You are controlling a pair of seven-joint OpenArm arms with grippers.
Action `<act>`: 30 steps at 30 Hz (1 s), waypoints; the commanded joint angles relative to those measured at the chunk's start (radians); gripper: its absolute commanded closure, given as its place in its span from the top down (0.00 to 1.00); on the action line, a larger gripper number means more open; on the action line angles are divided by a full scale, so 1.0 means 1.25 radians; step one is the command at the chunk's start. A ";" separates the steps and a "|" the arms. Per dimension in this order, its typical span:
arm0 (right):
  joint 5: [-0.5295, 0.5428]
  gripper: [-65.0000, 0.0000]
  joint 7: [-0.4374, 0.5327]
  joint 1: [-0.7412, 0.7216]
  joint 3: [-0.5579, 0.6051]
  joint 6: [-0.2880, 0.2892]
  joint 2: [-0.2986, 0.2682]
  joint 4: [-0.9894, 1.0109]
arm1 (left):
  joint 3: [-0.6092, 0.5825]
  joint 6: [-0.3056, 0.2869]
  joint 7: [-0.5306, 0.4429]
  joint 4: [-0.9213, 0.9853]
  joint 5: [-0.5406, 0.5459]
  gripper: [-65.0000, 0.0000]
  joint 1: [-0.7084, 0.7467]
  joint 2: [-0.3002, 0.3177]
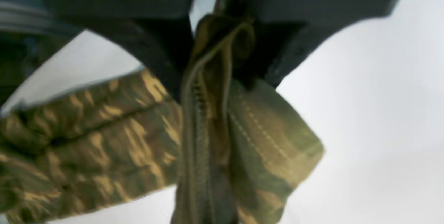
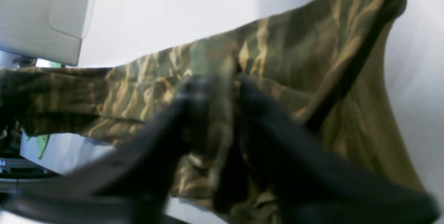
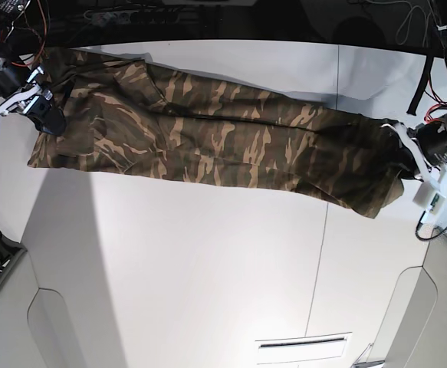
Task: Fold the T-shirt properly
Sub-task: 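Fold the strip end held by the left gripper toward the right gripper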
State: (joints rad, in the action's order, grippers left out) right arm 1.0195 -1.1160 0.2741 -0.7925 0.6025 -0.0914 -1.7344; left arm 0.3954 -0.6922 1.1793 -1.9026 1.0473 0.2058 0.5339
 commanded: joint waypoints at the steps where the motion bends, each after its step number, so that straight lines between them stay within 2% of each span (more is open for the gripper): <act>1: 0.010 0.38 0.011 -0.002 -0.005 0.006 -0.011 -0.014 | -0.016 -0.005 -0.018 -0.033 0.002 0.00 -0.004 0.002; 3: 0.007 0.43 0.016 -0.002 -0.005 0.006 -0.011 -0.014 | -0.066 0.005 -0.020 -0.070 -0.036 0.00 -0.005 -0.023; 7: 0.007 0.43 0.016 -0.002 -0.005 0.006 -0.011 -0.014 | -0.193 0.042 -0.043 -0.128 -0.118 0.00 -0.005 -0.091; 12: -0.019 0.43 0.015 -0.002 -0.005 0.005 -0.011 -0.014 | -0.325 0.088 -0.096 -0.135 -0.263 0.00 -0.017 -0.183; 16: -0.029 0.43 0.013 -0.002 -0.008 0.003 -0.011 -0.014 | -0.385 0.087 -0.144 -0.127 -0.352 0.00 -0.018 -0.251; 20: -0.031 0.43 0.013 -0.002 -0.042 0.003 -0.011 -0.014 | -0.420 0.087 -0.171 -0.098 -0.381 0.01 -0.018 -0.306; 22: -0.042 0.46 0.016 -0.002 -0.068 0.003 -0.013 -0.014 | -0.432 0.087 -0.174 -0.072 -0.381 0.18 -0.018 -0.334; 25: -0.042 0.63 0.016 -0.002 -0.096 0.004 -0.034 -0.014 | -0.450 0.087 -0.204 -0.029 -0.381 0.49 -0.018 -0.370; 26: -0.045 0.67 0.016 -0.002 -0.100 0.004 -0.046 -0.014 | -0.457 0.087 -0.222 -0.016 -0.381 0.56 -0.018 -0.379; 27: -0.058 0.68 0.017 -0.002 -0.101 0.003 -0.059 -0.014 | -0.465 0.087 -0.246 -0.003 -0.380 0.60 -0.018 -0.389; 30: -0.128 0.68 0.051 -0.001 -0.101 0.003 -0.083 -0.013 | -0.489 0.087 -0.284 0.026 -0.376 0.61 -0.018 -0.425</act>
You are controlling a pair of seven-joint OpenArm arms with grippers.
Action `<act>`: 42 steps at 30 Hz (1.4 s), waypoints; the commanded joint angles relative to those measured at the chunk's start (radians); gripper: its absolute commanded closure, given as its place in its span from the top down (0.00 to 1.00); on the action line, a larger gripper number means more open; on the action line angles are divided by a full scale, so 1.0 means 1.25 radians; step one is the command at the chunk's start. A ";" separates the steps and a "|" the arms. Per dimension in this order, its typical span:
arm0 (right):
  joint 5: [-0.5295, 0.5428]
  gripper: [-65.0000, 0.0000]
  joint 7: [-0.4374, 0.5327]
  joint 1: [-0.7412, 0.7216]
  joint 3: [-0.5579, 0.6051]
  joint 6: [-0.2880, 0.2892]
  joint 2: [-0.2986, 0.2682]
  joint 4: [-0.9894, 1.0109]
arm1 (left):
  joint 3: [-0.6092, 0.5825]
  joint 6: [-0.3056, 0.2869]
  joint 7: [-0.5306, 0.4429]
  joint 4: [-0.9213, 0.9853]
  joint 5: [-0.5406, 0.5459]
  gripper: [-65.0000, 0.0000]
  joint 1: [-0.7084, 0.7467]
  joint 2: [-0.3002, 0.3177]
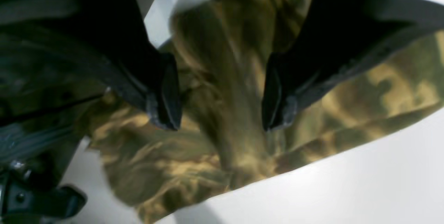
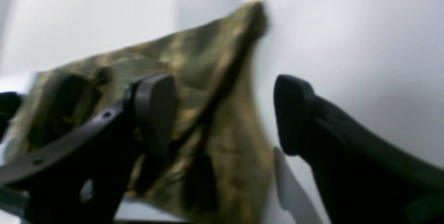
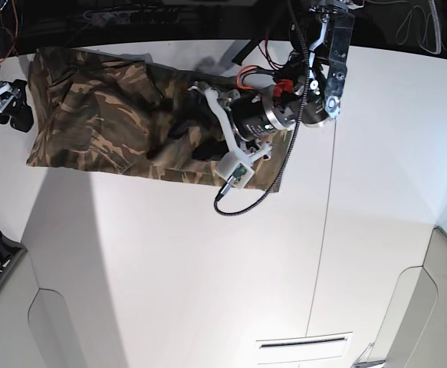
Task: Fold the T-shirt properly
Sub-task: 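Fold the strip end held by the left gripper toward the right gripper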
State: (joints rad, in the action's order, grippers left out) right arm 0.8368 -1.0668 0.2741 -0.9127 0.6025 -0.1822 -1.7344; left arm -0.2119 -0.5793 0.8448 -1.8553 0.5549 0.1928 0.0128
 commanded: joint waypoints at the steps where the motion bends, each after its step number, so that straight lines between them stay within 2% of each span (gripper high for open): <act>1: 0.004 0.68 0.018 -0.001 -0.005 0.003 -0.013 -0.011 | -0.010 -0.003 -0.014 -0.007 0.020 0.61 -0.008 -0.021; 7: 0.013 0.67 0.020 -0.002 0.063 0.003 -0.014 0.084 | -0.034 -0.003 0.038 -0.002 0.020 0.61 -0.008 -0.066; 13: -0.003 0.67 0.081 -0.002 0.164 0.003 -0.013 0.175 | -0.034 -0.004 0.040 -0.002 0.026 0.61 -0.008 -0.067; 19: -0.012 0.66 0.087 -0.015 0.210 0.003 -0.006 0.177 | -0.034 -0.004 0.052 -0.006 0.032 0.61 -0.008 -0.067; 21: -0.027 0.55 0.087 -0.027 0.210 0.003 -0.002 0.177 | -0.034 -0.008 0.065 -0.020 0.049 0.61 -0.008 -0.065; 25: -0.030 0.08 0.084 -0.044 0.208 -0.003 -0.003 0.177 | -0.034 -0.016 0.070 -0.079 0.056 0.60 -0.008 -0.065; 26: -0.030 0.00 0.082 -0.047 0.208 -0.003 -0.003 0.177 | -0.034 -0.016 0.074 -0.099 0.056 0.60 -0.008 -0.065; 30: -0.029 0.00 0.078 -0.055 0.194 -0.003 -0.017 0.175 | -0.032 -0.016 0.086 -0.151 0.018 0.61 -0.008 -0.061; 34: -0.023 0.00 0.055 -0.076 0.139 -0.003 -0.046 0.164 | 0.005 -0.015 0.085 -0.152 -0.001 0.61 -0.007 -0.023; 39: 0.056 0.00 -0.024 -0.110 0.067 -0.003 -0.107 0.133 | 0.101 -0.005 0.085 -0.152 0.002 0.61 -0.005 0.028; 42: 0.082 0.00 -0.057 -0.138 0.059 -0.003 -0.146 0.099 | 0.155 0.005 0.085 -0.152 0.002 0.61 0.001 0.039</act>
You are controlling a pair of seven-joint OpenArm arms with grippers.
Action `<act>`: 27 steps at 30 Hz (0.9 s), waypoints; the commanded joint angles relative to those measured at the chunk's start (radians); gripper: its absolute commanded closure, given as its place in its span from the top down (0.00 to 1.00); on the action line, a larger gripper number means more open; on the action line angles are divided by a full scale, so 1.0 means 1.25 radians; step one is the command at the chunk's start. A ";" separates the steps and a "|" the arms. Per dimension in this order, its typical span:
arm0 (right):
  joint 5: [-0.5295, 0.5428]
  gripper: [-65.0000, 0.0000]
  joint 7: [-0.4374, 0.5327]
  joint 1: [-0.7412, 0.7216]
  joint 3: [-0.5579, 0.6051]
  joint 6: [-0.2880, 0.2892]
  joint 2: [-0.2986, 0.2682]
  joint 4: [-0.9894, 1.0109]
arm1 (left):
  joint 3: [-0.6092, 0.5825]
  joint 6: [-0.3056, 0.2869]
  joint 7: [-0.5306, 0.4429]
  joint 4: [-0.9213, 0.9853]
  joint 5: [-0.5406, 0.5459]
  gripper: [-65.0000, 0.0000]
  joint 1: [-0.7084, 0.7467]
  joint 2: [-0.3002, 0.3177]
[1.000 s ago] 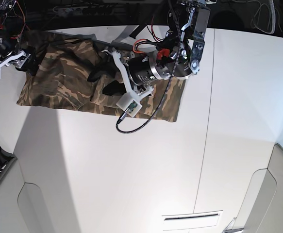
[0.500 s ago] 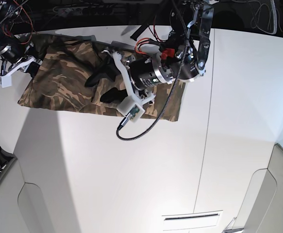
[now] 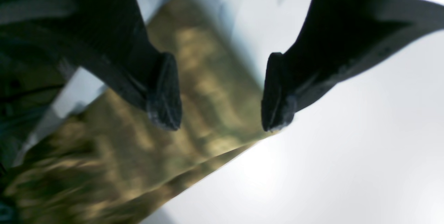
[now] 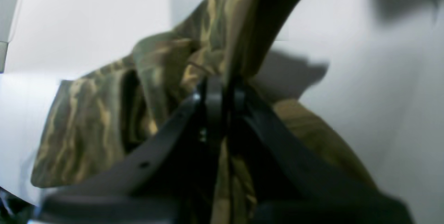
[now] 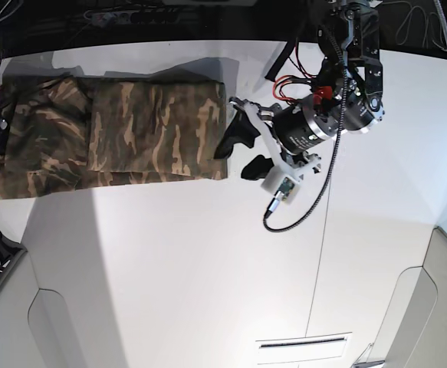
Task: Fold the T-shirt properly
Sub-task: 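Fold the strip end held by the left gripper toward the right gripper, then fold the strip end held by the right gripper over the stack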
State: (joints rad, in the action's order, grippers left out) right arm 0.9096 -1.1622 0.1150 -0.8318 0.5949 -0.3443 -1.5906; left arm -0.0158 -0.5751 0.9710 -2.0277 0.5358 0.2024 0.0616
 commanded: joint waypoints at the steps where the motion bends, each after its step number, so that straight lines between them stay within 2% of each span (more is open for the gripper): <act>1: 0.032 0.00 0.007 -0.020 -0.006 0.003 -0.024 -0.032 | 0.010 0.006 -0.016 -0.013 0.018 0.61 -0.002 0.001; 4: 0.042 0.00 -0.008 -0.034 -0.002 0.004 -0.027 -0.098 | 0.025 0.005 -0.017 -0.013 0.017 0.61 0.022 0.000; 7: 0.045 0.00 -0.012 -0.034 0.021 0.003 -0.003 -0.185 | 0.025 0.005 -0.021 -0.005 0.017 0.61 0.043 0.000; 14: -0.023 0.00 -0.016 0.011 0.182 0.003 0.154 -0.432 | 0.025 0.005 -0.032 0.062 0.016 0.61 0.044 0.004; 16: -0.063 0.00 -0.016 0.031 0.250 0.003 0.197 -0.465 | 0.025 0.006 -0.032 0.074 0.017 0.61 0.043 0.004; 19: -0.136 0.00 -0.013 0.039 0.356 0.003 0.235 -0.456 | 0.027 0.009 -0.032 0.079 0.017 0.61 0.040 0.005; 20: -0.167 0.09 -0.006 0.039 0.388 0.002 0.240 -0.447 | 0.033 0.009 -0.032 0.079 0.018 0.61 0.040 0.004; 22: -0.231 0.35 0.011 0.039 0.449 -0.009 0.243 -0.422 | 0.054 0.009 -0.031 0.079 0.020 0.61 0.040 0.004; 23: -0.251 0.46 0.023 0.039 0.476 -0.012 0.243 -0.407 | 0.071 0.009 -0.031 0.079 0.020 0.61 0.040 0.004; 25: -0.258 0.56 0.037 0.039 0.522 -0.012 0.243 -0.381 | 0.114 0.009 -0.031 0.079 0.026 0.61 0.040 0.005; 27: -0.251 0.56 0.038 0.039 0.572 -0.012 0.243 -0.370 | 0.166 0.008 -0.022 0.079 0.056 0.61 0.040 0.005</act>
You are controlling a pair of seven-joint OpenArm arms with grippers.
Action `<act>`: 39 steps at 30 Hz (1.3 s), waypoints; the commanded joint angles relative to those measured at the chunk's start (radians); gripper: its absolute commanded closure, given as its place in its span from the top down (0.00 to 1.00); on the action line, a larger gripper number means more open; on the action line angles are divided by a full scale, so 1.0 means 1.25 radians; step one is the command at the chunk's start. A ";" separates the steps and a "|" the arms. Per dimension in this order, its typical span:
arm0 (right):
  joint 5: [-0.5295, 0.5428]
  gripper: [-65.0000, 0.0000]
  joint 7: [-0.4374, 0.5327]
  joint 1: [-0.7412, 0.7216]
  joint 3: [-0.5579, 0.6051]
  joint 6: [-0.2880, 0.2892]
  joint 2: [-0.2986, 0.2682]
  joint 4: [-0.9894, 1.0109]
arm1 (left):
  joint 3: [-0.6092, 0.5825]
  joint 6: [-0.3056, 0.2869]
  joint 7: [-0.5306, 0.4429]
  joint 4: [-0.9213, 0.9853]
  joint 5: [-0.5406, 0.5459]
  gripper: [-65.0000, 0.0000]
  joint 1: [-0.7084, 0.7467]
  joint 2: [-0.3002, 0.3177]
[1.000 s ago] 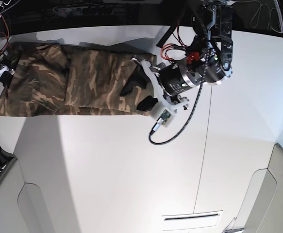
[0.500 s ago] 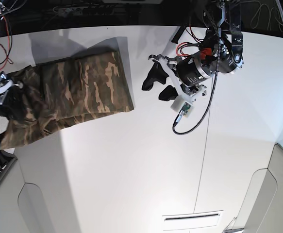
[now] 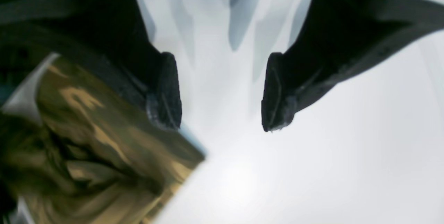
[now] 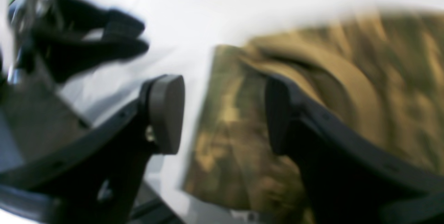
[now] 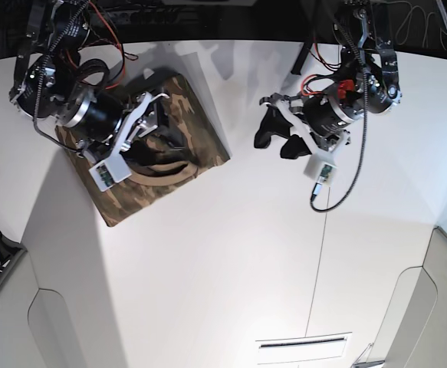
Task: Fold the T-shirt properly
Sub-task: 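Fold the strip end held by the right gripper over the stack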
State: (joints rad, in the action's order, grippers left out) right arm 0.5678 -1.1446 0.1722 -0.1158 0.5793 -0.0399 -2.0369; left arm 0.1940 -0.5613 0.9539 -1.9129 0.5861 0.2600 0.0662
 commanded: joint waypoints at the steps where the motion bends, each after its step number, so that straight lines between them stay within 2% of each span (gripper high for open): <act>1: 0.030 0.56 0.024 -0.007 0.024 0.001 -0.001 -0.013 | 0.025 -0.012 0.002 -0.013 0.039 0.61 -0.006 0.001; 5: 0.052 0.56 0.033 -0.011 0.117 0.001 -0.001 -0.014 | 0.113 -0.062 0.050 -0.013 0.150 0.61 -0.006 0.001; 8: 0.045 0.56 0.052 -0.014 0.141 0.000 -0.001 -0.015 | 0.150 -0.104 0.092 -0.013 0.251 0.60 -0.005 0.003; 12: -0.006 0.55 0.102 -0.019 0.119 -0.015 -0.001 -0.016 | 0.152 -0.109 0.151 -0.013 0.368 0.60 -0.001 0.016; 14: -0.023 0.55 0.102 -0.033 0.088 -0.024 -0.001 -0.016 | 0.145 -0.109 0.175 -0.013 0.426 0.58 0.005 0.016; 17: -0.030 0.55 0.102 -0.055 0.010 -0.027 -0.001 -0.016 | 0.108 -0.109 0.205 -0.013 0.488 0.44 0.010 0.015; 18: -0.029 0.55 0.102 -0.061 -0.020 -0.027 -0.001 -0.016 | 0.088 -0.109 0.212 -0.013 0.494 0.41 0.009 0.015; 22: -0.029 0.55 0.092 -0.057 -0.120 -0.027 -0.001 -0.015 | 0.013 -0.109 0.212 -0.013 0.484 0.40 0.009 0.015; 26: -0.029 0.55 0.091 -0.021 -0.154 -0.026 -0.001 -0.014 | -0.020 -0.109 0.209 -0.013 0.484 0.40 0.009 0.014; 32: -0.013 0.55 0.093 0.047 -0.116 -0.026 -0.001 0.074 | -0.020 -0.109 0.194 -0.013 0.483 0.40 0.004 0.013; 33: -0.002 0.55 0.093 0.051 -0.104 -0.025 -0.001 0.103 | -0.020 -0.109 0.188 -0.013 0.483 0.40 0.005 0.013; 35: 0.047 0.55 0.088 0.054 -0.071 0.010 -0.001 0.154 | -0.020 -0.109 0.185 -0.013 0.483 0.40 0.004 0.013; 39: 0.108 0.55 0.070 0.052 0.019 0.016 -0.001 0.161 | -0.020 -0.109 0.186 -0.013 0.483 0.40 0.003 0.014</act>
State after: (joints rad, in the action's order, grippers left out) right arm 0.6727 -1.0706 0.2440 -0.0921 0.5873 -0.0387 -1.8156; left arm 0.1688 -0.6861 1.2041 -1.9129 1.1622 0.2710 0.0830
